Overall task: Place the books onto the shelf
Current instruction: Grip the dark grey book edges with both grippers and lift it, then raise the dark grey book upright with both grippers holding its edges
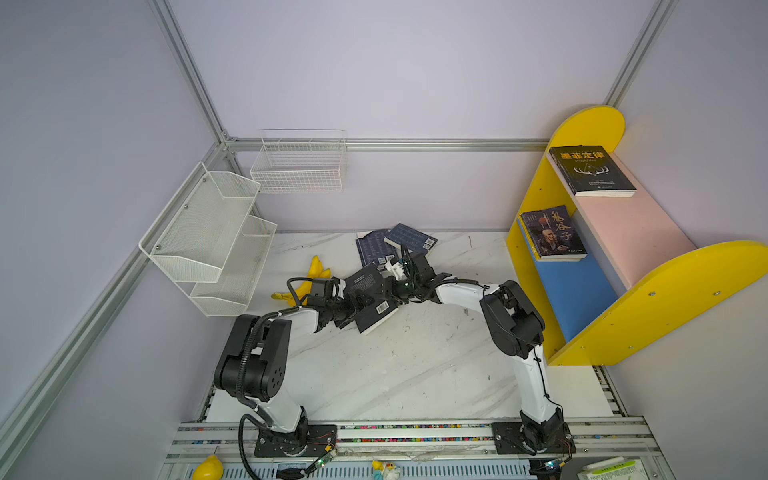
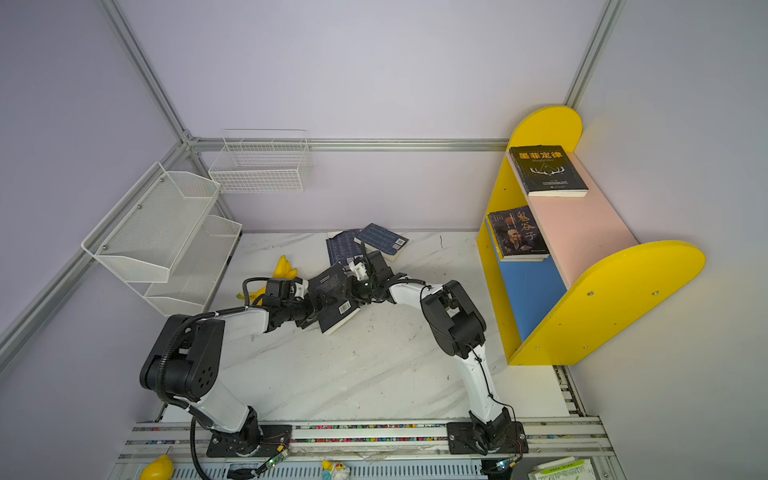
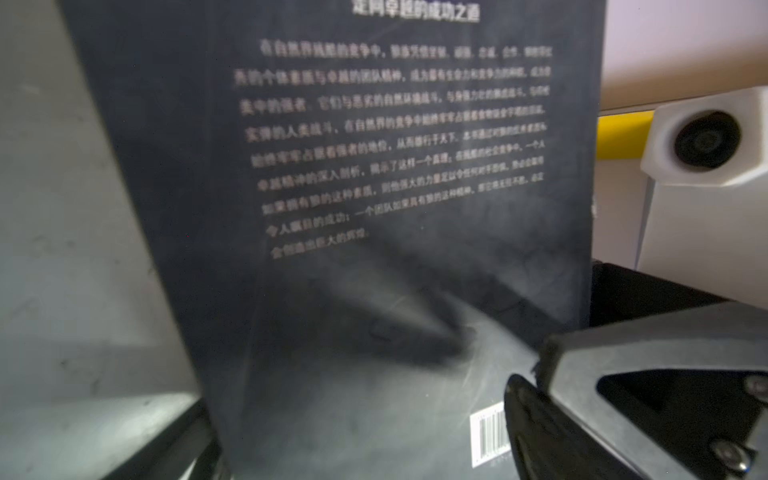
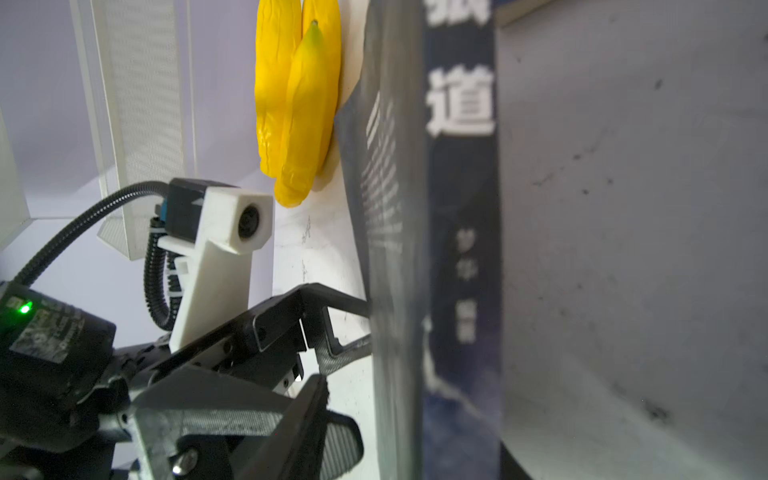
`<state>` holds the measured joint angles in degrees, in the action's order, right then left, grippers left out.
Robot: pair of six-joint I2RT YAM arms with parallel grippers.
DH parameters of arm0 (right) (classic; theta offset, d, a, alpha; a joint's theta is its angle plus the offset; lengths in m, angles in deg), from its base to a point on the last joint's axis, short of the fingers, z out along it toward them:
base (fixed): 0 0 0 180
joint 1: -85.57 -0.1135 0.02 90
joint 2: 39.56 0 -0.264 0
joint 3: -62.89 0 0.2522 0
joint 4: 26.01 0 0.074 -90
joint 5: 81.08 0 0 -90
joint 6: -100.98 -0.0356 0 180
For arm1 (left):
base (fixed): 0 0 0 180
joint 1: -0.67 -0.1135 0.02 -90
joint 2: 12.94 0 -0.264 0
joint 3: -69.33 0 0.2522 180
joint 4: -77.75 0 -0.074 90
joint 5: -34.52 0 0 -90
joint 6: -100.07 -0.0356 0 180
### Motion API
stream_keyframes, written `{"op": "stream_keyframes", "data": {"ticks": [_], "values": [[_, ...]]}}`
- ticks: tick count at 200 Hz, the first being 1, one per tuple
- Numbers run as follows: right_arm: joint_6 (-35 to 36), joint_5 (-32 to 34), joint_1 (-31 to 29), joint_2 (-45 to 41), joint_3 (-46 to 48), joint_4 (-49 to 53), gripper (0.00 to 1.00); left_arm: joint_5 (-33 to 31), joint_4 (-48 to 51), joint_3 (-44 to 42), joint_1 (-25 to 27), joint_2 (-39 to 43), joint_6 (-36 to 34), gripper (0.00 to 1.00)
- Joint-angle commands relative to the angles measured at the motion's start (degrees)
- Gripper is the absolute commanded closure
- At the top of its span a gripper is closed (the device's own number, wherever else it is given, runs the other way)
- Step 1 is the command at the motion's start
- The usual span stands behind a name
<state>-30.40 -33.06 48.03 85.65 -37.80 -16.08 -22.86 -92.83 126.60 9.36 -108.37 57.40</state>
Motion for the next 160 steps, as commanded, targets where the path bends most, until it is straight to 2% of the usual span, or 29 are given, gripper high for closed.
{"op": "stream_keyframes", "data": {"ticks": [1,34,70,105,134,160], "values": [[2.3,1.2,-1.7,-1.5,-1.9,4.8,0.58,4.2,-4.7,2.4,0.9,-2.9,4.0,0.03],[3.9,7.0,-1.7,-2.6,-1.8,7.7,0.69,4.6,-6.5,3.2,0.9,-4.9,5.8,0.04],[7.9,17.4,-1.6,-6.5,-3.6,13.1,0.82,3.2,-6.3,3.8,0.9,-2.9,7.0,0.04],[14.9,33.3,-1.4,-12.9,-7.5,20.3,0.96,-0.6,1.5,10.3,0.9,2.4,5.9,0.03],[24.0,47.3,-1.6,-18.9,-10.3,24.4,0.97,-3.9,14.4,21.4,0.9,4.3,5.3,0.03],[35.5,61.5,-4.0,-23.4,-10.9,24.7,0.97,-2.8,17.4,29.5,0.9,4.6,7.4,0.04]]}}
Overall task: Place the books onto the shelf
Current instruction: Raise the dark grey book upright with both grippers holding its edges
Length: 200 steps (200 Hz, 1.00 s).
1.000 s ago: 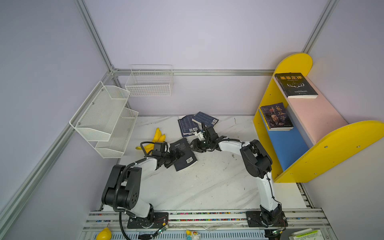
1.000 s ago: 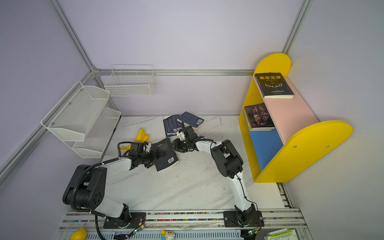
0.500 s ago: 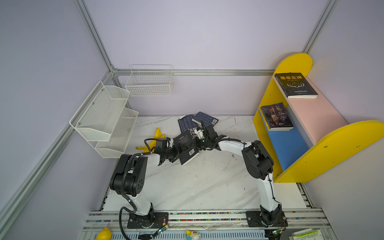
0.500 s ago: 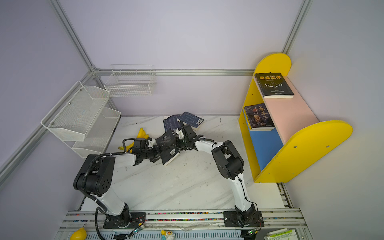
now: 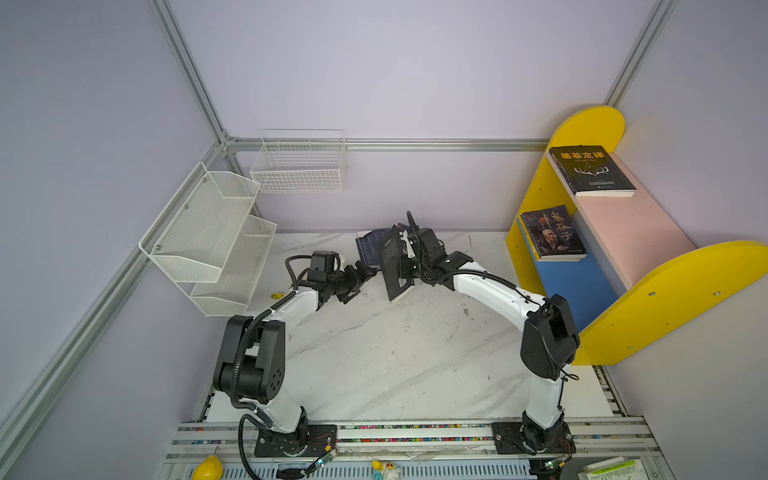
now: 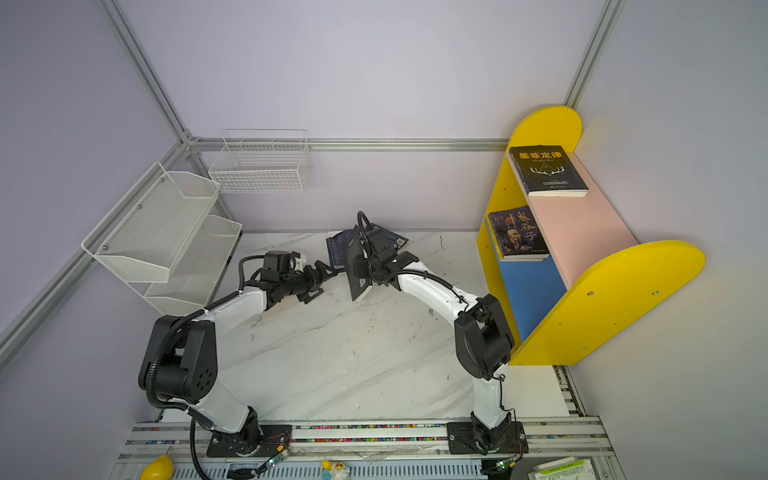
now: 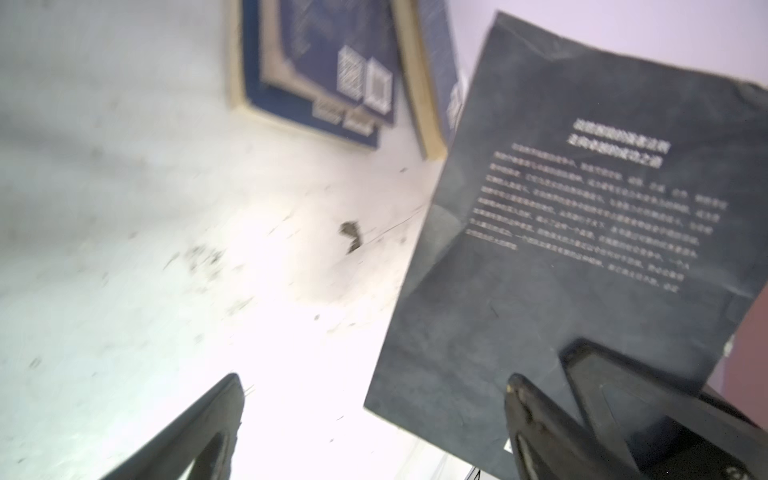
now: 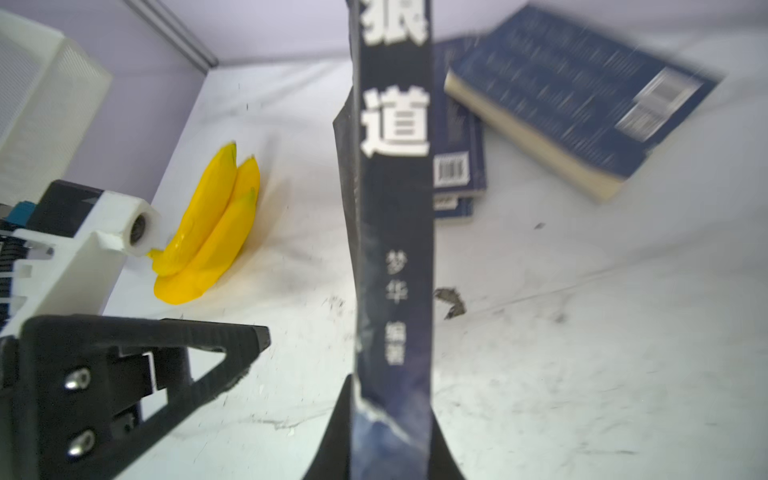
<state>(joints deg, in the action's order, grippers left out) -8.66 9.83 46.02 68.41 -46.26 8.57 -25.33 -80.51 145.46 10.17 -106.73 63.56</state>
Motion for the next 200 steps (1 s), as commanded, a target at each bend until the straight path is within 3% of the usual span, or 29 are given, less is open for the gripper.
{"op": "stream_keyframes", "data": {"ticks": [1,43,77,151,200], "values": [[14.3,19.3,-2.2,-6.3,-2.3,0.0,0.97,-0.2,4.9,10.9,0.1,3.0,1.4,0.04],[33.6,42.3,-9.2,-6.8,2.6,-6.0,1.0,2.1,1.8,19.1,0.1,2.4,9.1,0.05],[51.1,55.3,-12.5,-6.6,11.8,-22.8,1.0,2.1,0.9,23.0,0.1,3.0,13.2,0.06],[66.8,56.9,-17.3,-2.8,20.1,-43.9,1.0,4.8,8.5,23.9,0.7,1.7,15.3,0.1],[67.9,54.6,-18.9,-0.3,19.6,-45.8,1.0,3.5,8.3,23.0,1.3,0.1,17.2,0.17]]}}
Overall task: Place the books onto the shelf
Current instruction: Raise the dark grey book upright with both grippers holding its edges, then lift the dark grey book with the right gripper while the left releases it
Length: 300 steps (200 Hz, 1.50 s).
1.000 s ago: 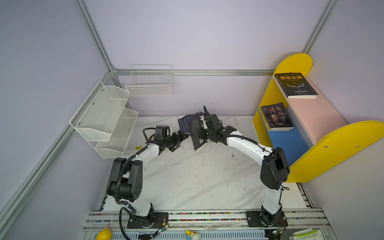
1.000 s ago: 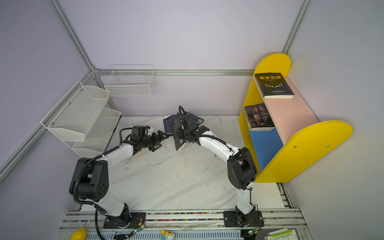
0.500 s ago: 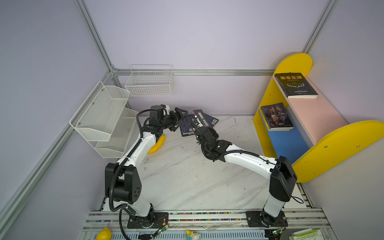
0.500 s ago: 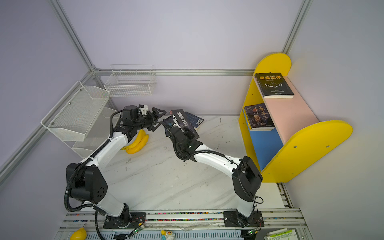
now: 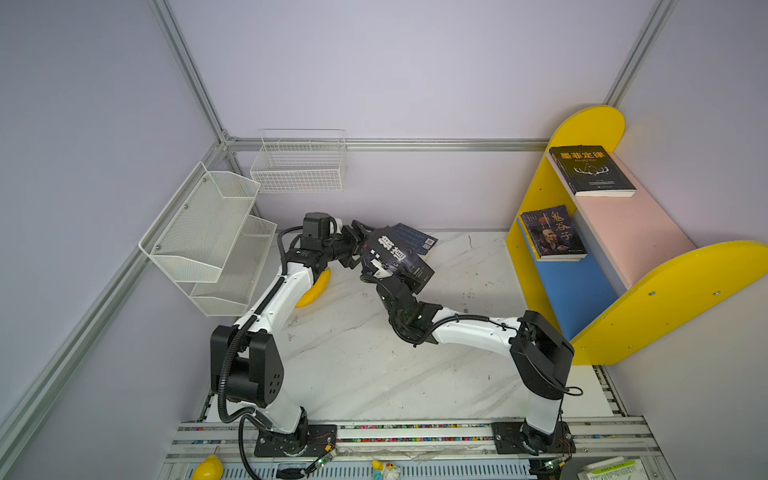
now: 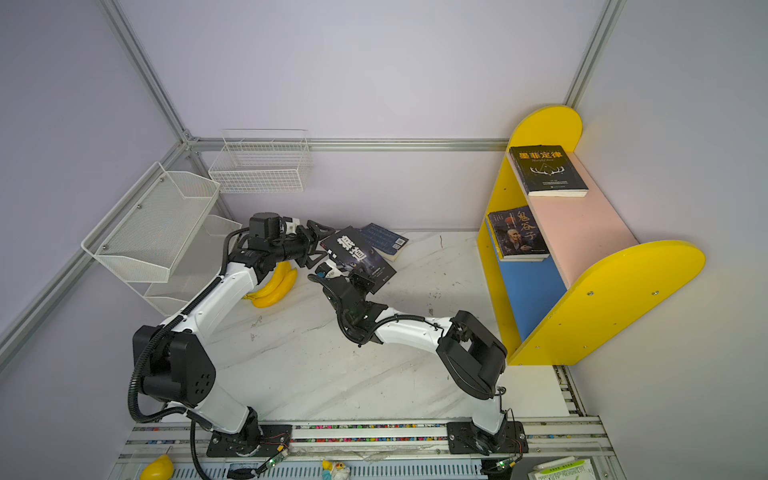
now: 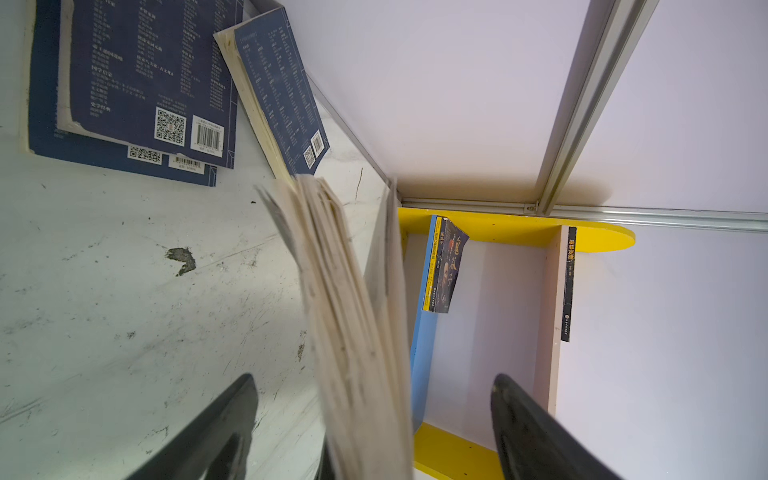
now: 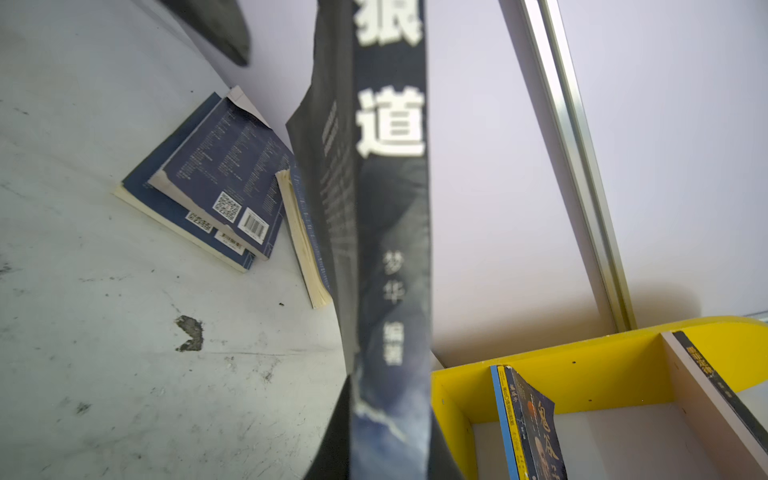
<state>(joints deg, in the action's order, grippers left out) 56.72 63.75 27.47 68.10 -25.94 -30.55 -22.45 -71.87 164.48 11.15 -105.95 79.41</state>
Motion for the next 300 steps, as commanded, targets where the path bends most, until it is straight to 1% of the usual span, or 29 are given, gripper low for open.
{"op": "stream_keyframes", "data": {"ticks": [1,19,66,89,101,110,122,130,137,152,156,162,166,174,183,194,206,217,234,249,266,288,300], "values": [[2.5,0.6,-0.3,0.1,-0.7,-6.7,1.0,0.6,-0.3,4.0,0.3,-0.7,1.3,0.17],[2.7,0.5,-0.6,0.7,-0.9,-6.2,1.0,1.0,-0.3,4.2,0.4,-1.3,1.3,0.26],[3.8,1.6,-0.9,1.6,-0.5,-8.8,1.0,0.7,2.9,4.0,0.6,-2.2,-1.6,0.57],[3.3,1.2,-0.9,2.0,-0.8,-8.3,0.96,-0.2,3.5,4.3,0.6,-2.2,-2.8,0.75],[1.4,1.0,-0.9,2.5,-1.2,-6.4,0.92,-0.7,3.7,5.5,0.6,-2.5,-3.8,0.84],[-1.2,0.2,-0.9,2.6,-1.8,-4.0,0.9,-1.1,4.2,6.9,0.6,-2.8,-5.0,0.88],[-5.4,-0.6,-0.9,2.6,-2.5,-0.4,0.84,-1.6,4.6,8.9,0.6,-3.3,-6.6,0.91],[-8.3,-1.0,-0.9,2.4,-2.8,1.4,0.78,-1.9,4.6,10.2,0.6,-3.7,-7.4,0.93],[-10.8,-1.6,-0.9,2.1,-3.1,2.9,0.7,-2.5,4.6,11.5,0.6,-4.1,-8.0,0.96],[-16.0,-4.4,-0.9,1.0,-3.8,6.0,0.47,-2.9,3.4,13.9,0.5,-5.2,-9.1,0.98],[-17.8,-6.0,-0.8,0.5,-4.1,7.9,0.4,-3.0,3.1,14.5,0.5,-5.5,-9.3,0.98],[-20.7,-10.0,-0.5,-0.2,-5.2,11.5,0.32,-3.1,2.7,15.8,0.4,-6.1,-9.6,0.98],[-22.7,-13.4,-0.2,-0.8,-6.0,14.1,0.29,-3.0,2.3,16.6,0.3,-6.5,-9.9,0.98],[-28.9,-20.5,0.6,-1.6,-8.1,20.4,0.26,-2.7,1.5,18.6,0.0,-7.5,-10.4,0.98],[-34.4,-26.9,1.7,-2.6,-9.6,24.4,0.24,-2.6,1.2,21.0,-0.1,-8.7,-11.2,0.98],[-40.0,-33.9,3.5,-4.4,-10.1,26.6,0.23,-1.7,1.0,24.1,-0.3,-10.2,-12.5,0.98],[-46.4,-41.2,6.2,-7.2,-9.2,26.7,0.23,-1.1,0.8,27.0,-0.5,-11.5,-13.9,0.98],[-52.1,-48.4,9.9,-10.5,-7.3,24.6,0.22,-0.5,-0.2,28.4,-0.8,-12.3,-14.5,0.99],[-62.2,-59.3,16.9,-15.5,-3.7,19.6,0.18,0.9,-2.4,29.7,-1.4,-12.8,-14.8,0.99],[-71.1,-68.9,23.0,-18.6,-1.0,14.5,0.18,2.9,-4.6,30.9,-1.6,-13.2,-14.9,0.99],[-81.2,-76.2,27.8,-19.8,1.7,8.3,0.17,5.6,-7.8,32.2,-1.6,-13.3,-14.3,0.99],[-93.7,-84.5,30.5,-18.7,4.3,-1.1,0.16,8.7,-14.6,32.8,-1.6,-13.5,-10.0,0.99],[-99.8,-87.0,31.1,-17.7,6.0,-7.6,0.1,10.0,-17.6,33.4,-1.6,-13.8,-7.6,0.99]]}}
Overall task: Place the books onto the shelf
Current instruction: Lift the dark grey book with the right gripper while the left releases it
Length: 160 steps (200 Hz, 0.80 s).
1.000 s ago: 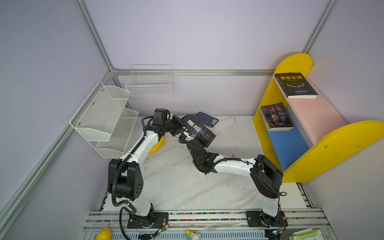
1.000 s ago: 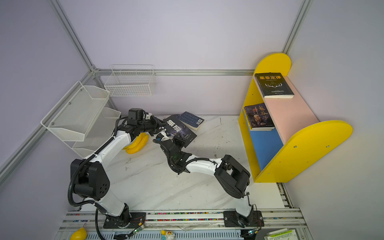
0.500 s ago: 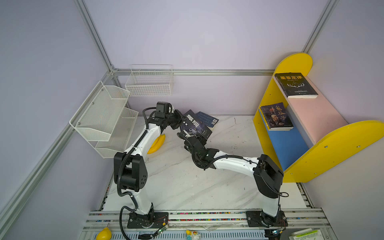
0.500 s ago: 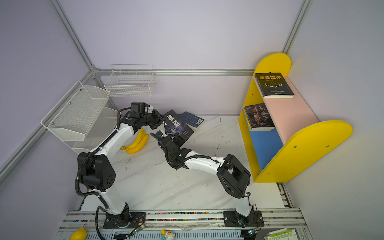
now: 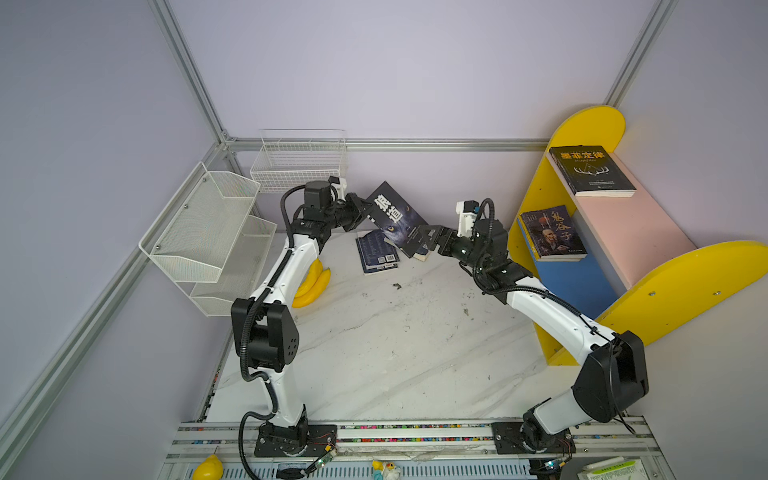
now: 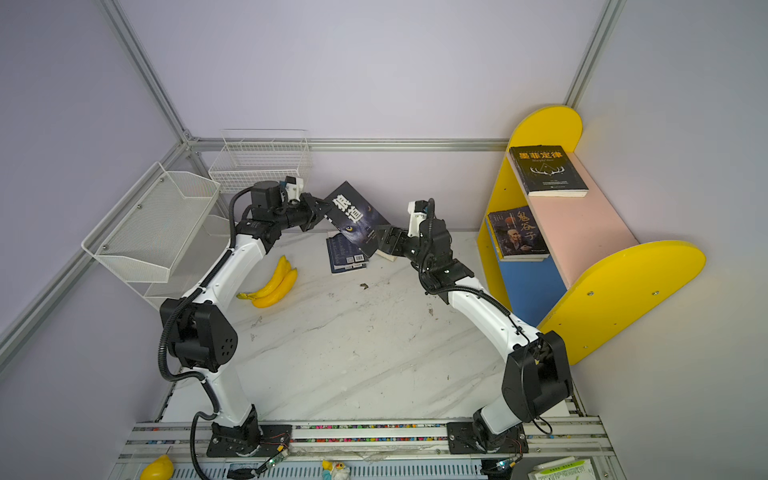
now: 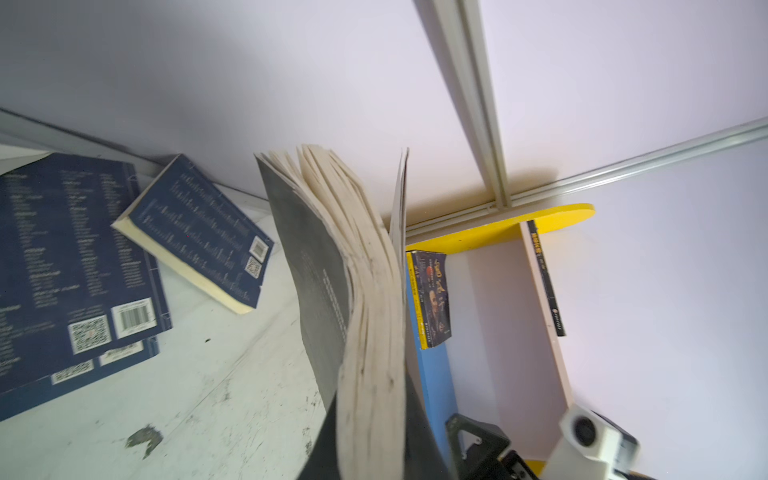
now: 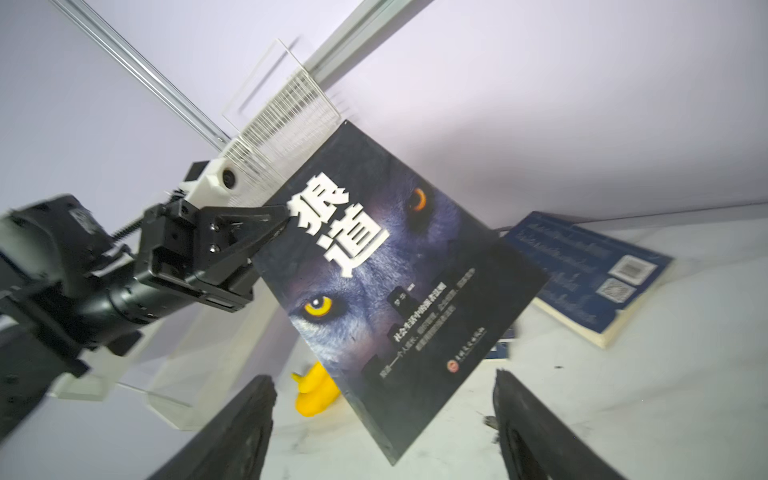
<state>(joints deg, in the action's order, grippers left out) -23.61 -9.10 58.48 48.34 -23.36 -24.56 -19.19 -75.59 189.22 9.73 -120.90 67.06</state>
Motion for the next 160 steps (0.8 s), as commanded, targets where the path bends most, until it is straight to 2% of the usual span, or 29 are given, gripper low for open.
{"op": "stream_keyframes", "data": {"ticks": [1,23,62,80,102,130,148,160], "values": [[-19.9,-14.3,0.1,2.1,3.6,-14.0,0.09,6.9,-14.1,8.8,-0.2,1.2,4.9,0.99],[-26.7,-16.9,0.2,4.1,5.9,-23.0,0.03,8.2,-18.7,9.2,-0.2,1.4,8.2,0.99],[-30.1,-17.2,0.5,5.6,6.6,-29.0,0.04,10.8,-25.5,9.1,-0.2,1.6,14.1,0.98],[-33.5,-16.0,1.1,6.3,8.1,-36.8,0.05,12.6,-29.2,8.8,-0.1,1.1,17.4,0.97],[-40.4,-14.5,2.7,7.9,10.1,-51.7,0.09,14.8,-33.5,10.6,-0.2,-1.1,22.3,0.97],[-42.1,-15.0,3.4,10.5,7.7,-55.8,0.24,16.5,-37.1,12.8,-0.2,-3.3,26.6,0.97],[-42.9,-14.7,3.4,11.2,7.1,-56.6,0.38,16.9,-36.7,12.8,-0.2,-3.2,26.5,0.96],[-42.5,-13.8,3.4,10.9,7.3,-56.6,0.44,17.1,-35.8,12.5,-0.2,-3.1,25.9,0.96]]}}
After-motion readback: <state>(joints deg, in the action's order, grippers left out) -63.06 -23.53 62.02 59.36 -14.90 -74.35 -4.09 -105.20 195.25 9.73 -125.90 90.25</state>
